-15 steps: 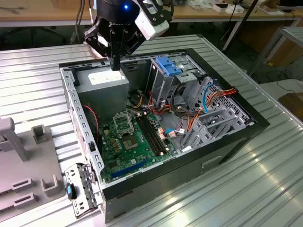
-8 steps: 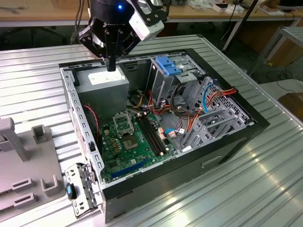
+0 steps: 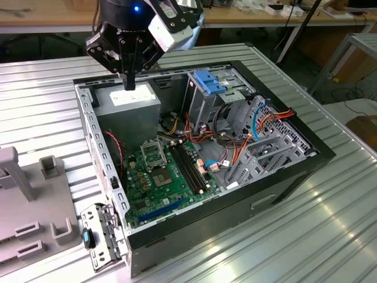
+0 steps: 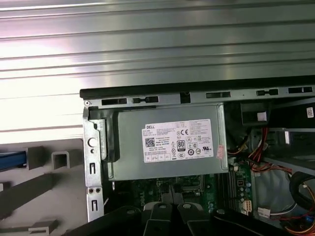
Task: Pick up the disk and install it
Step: 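Reach for the disk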
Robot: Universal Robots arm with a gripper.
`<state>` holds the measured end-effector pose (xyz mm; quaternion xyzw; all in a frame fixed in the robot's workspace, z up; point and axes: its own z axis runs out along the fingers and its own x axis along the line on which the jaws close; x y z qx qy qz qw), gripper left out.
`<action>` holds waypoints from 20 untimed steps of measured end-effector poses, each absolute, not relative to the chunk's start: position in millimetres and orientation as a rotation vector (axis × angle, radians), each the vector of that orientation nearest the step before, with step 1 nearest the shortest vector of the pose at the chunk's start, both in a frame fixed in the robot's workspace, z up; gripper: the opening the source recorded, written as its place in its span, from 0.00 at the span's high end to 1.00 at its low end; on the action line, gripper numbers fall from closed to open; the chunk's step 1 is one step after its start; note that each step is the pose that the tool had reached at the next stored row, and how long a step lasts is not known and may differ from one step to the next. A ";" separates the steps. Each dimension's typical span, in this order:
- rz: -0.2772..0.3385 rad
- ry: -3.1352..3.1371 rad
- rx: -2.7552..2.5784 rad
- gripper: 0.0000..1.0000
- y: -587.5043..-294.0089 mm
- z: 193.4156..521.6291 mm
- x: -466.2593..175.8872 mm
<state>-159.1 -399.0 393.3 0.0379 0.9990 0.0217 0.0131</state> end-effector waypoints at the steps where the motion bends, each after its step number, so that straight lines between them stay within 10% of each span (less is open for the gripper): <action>1: 0.068 3.112 0.118 0.89 -398.9 393.3 -161.4; 20: 0.068 3.112 0.118 0.89 -397.8 393.3 -222.4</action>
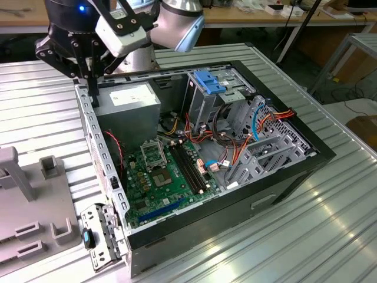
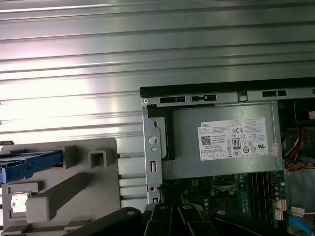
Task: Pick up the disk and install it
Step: 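Reach for the disk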
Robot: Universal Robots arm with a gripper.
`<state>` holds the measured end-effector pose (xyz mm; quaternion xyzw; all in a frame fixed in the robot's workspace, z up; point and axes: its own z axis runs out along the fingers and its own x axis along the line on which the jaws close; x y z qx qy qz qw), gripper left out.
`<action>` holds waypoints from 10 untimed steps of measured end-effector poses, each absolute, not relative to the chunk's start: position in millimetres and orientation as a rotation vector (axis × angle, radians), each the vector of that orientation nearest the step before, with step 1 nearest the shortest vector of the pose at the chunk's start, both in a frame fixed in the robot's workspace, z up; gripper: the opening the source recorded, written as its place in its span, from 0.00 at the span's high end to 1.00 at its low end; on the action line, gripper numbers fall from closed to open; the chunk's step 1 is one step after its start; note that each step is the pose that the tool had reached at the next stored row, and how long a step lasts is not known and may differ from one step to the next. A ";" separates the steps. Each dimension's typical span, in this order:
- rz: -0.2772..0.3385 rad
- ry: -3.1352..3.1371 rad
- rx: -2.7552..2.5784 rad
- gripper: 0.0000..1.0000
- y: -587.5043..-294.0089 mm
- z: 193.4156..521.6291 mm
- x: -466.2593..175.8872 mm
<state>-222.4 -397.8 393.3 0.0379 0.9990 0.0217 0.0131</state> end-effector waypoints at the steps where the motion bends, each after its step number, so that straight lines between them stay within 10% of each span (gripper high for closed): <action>1: 0.068 3.112 0.118 0.89 -397.8 393.3 -225.1; 10: 0.068 3.112 0.118 0.89 -397.8 393.3 -247.4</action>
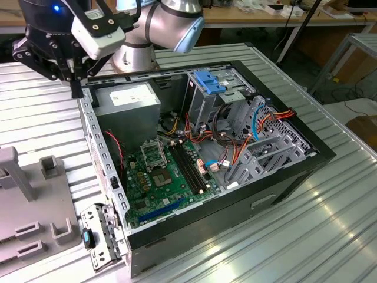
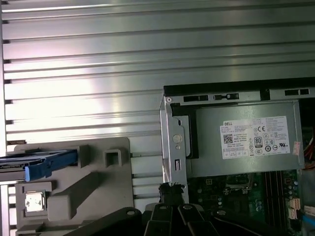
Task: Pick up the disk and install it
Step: 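Reach for the disk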
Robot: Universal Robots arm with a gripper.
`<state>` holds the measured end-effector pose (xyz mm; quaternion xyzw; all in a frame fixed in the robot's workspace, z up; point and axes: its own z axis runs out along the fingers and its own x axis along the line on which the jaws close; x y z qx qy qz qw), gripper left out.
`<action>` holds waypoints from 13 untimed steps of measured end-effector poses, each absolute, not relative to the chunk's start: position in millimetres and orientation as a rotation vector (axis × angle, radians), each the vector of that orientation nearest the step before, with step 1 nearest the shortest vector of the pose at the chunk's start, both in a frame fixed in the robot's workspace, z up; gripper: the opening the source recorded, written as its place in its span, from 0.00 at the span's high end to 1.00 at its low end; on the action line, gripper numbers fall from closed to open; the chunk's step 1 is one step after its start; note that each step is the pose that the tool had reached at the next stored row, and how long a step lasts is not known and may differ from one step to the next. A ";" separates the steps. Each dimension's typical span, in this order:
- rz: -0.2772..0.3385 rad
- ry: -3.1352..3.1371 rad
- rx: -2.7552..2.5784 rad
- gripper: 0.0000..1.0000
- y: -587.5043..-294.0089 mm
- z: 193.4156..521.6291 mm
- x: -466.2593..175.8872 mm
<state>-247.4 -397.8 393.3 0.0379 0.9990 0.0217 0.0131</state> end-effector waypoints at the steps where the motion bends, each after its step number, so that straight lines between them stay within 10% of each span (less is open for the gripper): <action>1: 0.068 3.112 0.118 0.89 -397.8 393.3 -249.3; 13: 0.068 3.112 0.118 0.89 -397.8 393.3 -277.9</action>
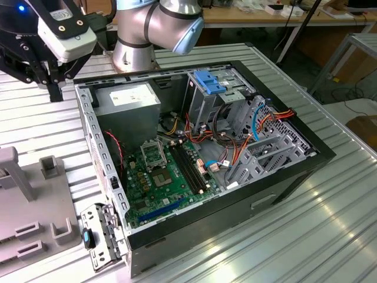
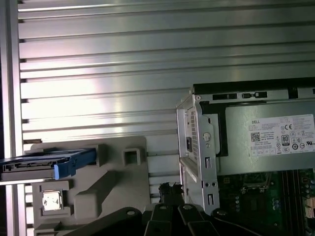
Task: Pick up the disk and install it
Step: 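Reach for the disk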
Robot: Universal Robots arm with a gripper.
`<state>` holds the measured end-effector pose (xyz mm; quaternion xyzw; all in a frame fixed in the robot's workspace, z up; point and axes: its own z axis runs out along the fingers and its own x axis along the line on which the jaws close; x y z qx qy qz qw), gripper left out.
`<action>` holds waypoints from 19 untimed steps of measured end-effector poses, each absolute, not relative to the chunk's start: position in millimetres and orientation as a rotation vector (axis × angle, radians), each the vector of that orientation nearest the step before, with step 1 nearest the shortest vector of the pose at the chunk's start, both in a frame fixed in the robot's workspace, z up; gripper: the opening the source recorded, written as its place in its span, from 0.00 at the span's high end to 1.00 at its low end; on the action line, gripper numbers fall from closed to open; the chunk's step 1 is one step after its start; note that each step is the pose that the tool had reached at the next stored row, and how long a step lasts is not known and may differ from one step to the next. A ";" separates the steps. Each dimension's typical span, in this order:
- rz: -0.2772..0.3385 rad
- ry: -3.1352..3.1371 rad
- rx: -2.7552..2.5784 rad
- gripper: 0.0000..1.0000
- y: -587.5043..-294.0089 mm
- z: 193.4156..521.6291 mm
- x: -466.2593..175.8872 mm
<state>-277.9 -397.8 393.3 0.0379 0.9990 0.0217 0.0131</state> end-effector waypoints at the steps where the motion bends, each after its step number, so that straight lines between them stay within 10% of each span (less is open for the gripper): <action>1: 0.068 3.113 0.118 0.89 -397.8 393.4 -279.9; 19: 0.068 3.112 0.118 0.89 -397.8 393.3 -317.0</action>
